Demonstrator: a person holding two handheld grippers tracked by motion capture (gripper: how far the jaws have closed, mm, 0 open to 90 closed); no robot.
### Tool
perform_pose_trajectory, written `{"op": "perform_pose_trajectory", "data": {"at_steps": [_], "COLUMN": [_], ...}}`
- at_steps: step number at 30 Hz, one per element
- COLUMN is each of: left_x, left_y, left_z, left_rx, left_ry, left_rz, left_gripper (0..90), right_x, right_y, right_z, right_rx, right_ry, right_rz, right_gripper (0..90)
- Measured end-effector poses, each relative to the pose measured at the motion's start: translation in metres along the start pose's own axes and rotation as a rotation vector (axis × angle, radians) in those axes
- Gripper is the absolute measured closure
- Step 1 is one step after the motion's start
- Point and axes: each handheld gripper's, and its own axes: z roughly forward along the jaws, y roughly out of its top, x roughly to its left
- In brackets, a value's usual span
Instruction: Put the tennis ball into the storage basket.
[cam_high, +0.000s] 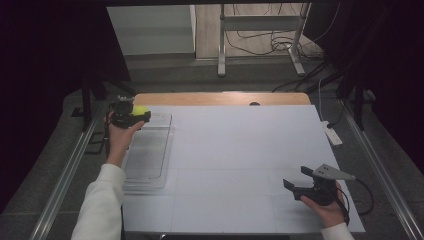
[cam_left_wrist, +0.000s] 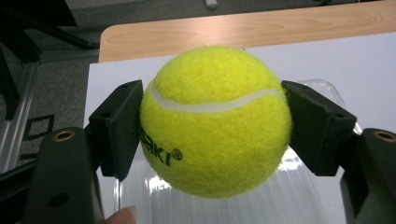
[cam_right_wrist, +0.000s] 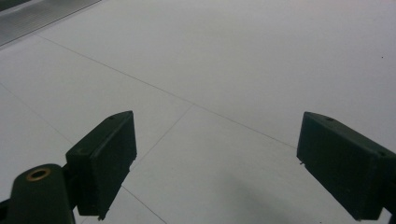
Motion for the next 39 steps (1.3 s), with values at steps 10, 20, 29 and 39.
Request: {"op": "perform_pose_trajectory", "data": {"at_steps": [10, 20, 29, 39], "left_x": [-0.001, -0.002, -0.002, -0.005], "left_y": [-0.003, -0.006, -0.008, -0.009], "left_z": [0.006, 0.012, 0.016, 0.020], "left_rx": [0.032, 0.063, 0.084, 0.109], "left_ry": [0.002, 0.004, 0.013, 0.018], "left_rz": [0.012, 0.024, 0.025, 0.042], "left_gripper": [26.5, 26.6, 26.5, 26.5], "right_x": [0.000, 0.000, 0.000, 0.000], "right_y": [0.000, 0.000, 0.000, 0.000], "right_z": [0.000, 0.000, 0.000, 0.000], "right_rx": [0.001, 0.003, 0.002, 0.002], "right_ry": [0.000, -0.001, -0.001, -0.001], "right_rz": [-0.001, 0.000, 0.002, 0.002], "right_gripper": [12.0, 12.0, 12.0, 12.0]}}
